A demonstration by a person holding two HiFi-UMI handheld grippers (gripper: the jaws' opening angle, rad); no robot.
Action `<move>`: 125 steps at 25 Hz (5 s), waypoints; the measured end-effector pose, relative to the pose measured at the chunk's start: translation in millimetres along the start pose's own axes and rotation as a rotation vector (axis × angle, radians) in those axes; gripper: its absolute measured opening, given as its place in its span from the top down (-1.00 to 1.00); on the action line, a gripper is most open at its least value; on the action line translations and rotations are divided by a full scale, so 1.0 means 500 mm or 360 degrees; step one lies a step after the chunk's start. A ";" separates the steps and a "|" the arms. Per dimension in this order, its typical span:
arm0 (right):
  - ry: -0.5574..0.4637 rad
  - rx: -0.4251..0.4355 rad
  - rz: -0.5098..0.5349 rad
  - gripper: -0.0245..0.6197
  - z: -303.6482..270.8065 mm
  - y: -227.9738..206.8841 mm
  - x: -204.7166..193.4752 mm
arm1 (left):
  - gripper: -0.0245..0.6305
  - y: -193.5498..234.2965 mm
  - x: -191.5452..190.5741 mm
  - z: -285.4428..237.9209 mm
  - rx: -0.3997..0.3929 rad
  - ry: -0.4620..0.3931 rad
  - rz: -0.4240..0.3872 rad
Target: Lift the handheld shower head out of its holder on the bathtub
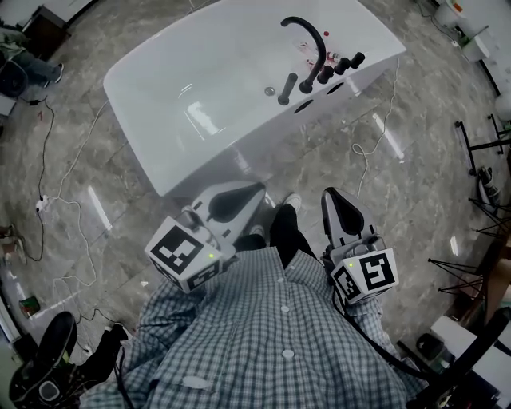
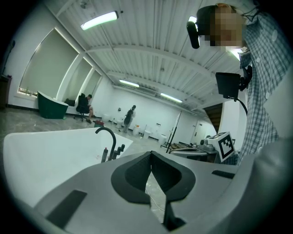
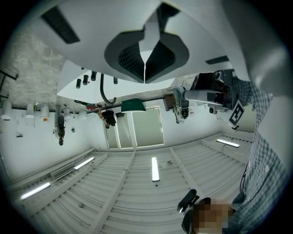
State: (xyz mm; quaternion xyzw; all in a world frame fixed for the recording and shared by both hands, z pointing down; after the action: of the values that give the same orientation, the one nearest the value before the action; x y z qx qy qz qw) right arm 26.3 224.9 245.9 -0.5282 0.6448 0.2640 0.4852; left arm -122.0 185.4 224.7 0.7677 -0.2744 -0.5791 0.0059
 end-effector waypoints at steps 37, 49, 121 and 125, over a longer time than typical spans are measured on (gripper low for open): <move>0.0243 0.0365 0.0118 0.86 -0.577 -0.440 0.104 | 0.89 0.434 0.114 -0.500 0.0213 0.0237 0.0169; 0.0346 0.0251 0.0097 0.86 -0.691 -0.456 0.001 | 0.89 0.549 0.020 -0.546 0.0151 0.0290 0.0060; 0.0636 0.0312 0.0561 0.53 -1.004 -0.512 -0.373 | 0.60 0.761 -0.300 -0.826 -0.0033 0.0595 -0.0345; 0.0618 0.0310 0.0545 0.54 -1.006 -0.512 -0.371 | 0.60 0.762 -0.298 -0.826 -0.0023 0.0594 -0.0380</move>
State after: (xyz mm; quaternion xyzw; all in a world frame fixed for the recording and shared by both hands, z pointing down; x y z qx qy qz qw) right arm 86.5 -202.7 653.7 -0.4031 0.8280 0.1727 0.3494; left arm 61.7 -202.0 617.4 0.8886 -0.1715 -0.4254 -0.0063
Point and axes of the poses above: the fingertips, and each gripper's own axes: z backward along the fingers, y to its left, x out of its top, the point moved 3 cm from there along z, backward along the fingers, and after that the axes turned 7 degrees about y, right-handed, at the moved point
